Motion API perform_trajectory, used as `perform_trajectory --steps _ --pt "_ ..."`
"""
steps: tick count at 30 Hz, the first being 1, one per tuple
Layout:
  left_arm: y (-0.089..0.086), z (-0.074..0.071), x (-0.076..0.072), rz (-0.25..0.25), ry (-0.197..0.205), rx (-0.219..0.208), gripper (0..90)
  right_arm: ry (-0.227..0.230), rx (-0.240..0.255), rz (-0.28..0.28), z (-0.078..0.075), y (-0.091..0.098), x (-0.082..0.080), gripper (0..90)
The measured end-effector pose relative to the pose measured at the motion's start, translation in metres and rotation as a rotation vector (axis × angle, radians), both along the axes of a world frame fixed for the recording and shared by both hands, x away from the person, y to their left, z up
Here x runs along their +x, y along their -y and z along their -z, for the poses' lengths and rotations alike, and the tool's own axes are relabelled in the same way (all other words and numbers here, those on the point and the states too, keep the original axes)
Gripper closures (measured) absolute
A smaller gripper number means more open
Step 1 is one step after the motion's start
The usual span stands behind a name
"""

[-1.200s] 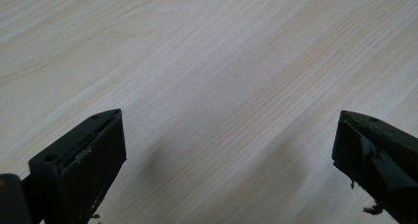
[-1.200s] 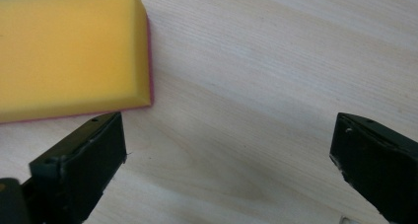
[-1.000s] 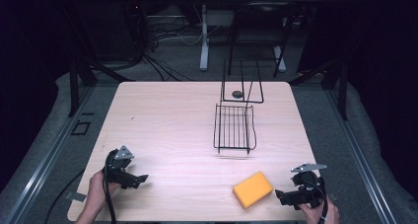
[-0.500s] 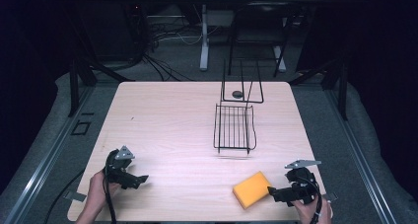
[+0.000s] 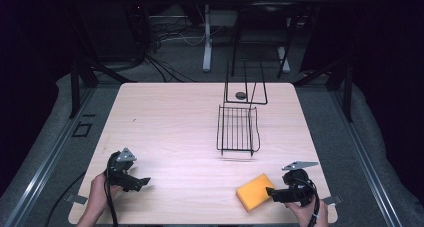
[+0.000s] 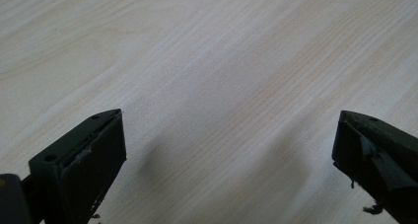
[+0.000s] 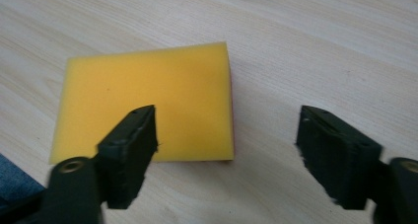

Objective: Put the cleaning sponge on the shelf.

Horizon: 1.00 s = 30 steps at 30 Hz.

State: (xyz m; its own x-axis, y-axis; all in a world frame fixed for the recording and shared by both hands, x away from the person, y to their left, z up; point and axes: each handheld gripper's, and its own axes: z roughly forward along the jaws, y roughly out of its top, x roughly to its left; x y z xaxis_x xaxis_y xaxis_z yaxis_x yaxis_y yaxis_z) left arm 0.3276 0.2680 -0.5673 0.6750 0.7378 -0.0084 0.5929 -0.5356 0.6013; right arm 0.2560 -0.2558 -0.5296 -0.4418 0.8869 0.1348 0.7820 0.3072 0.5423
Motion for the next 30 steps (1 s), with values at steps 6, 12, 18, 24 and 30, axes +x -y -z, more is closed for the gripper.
perform_trajectory --steps 6,12,18,24,30 --pt "0.0 0.0 0.0 -0.001 0.0 0.001 0.0 -0.024 0.009 -0.007 0.005 -0.003 0.002 41.4" --pt "0.0 0.0 0.0 0.002 -0.001 0.001 0.0 -0.049 0.04 -0.003 0.01 0.001 0.005 51.9" --pt "0.001 0.0 0.0 0.005 -0.001 0.005 0.0 -0.055 0.07 0.013 0.014 0.003 0.005 64.6" --pt "0.001 0.001 0.0 0.003 -0.004 0.003 0.0 -0.055 0.073 0.022 0.015 0.002 0.003 74.0" --pt "0.001 0.001 0.0 0.008 -0.004 0.004 0.0 -0.042 0.061 0.026 0.016 -0.001 0.001 82.1"
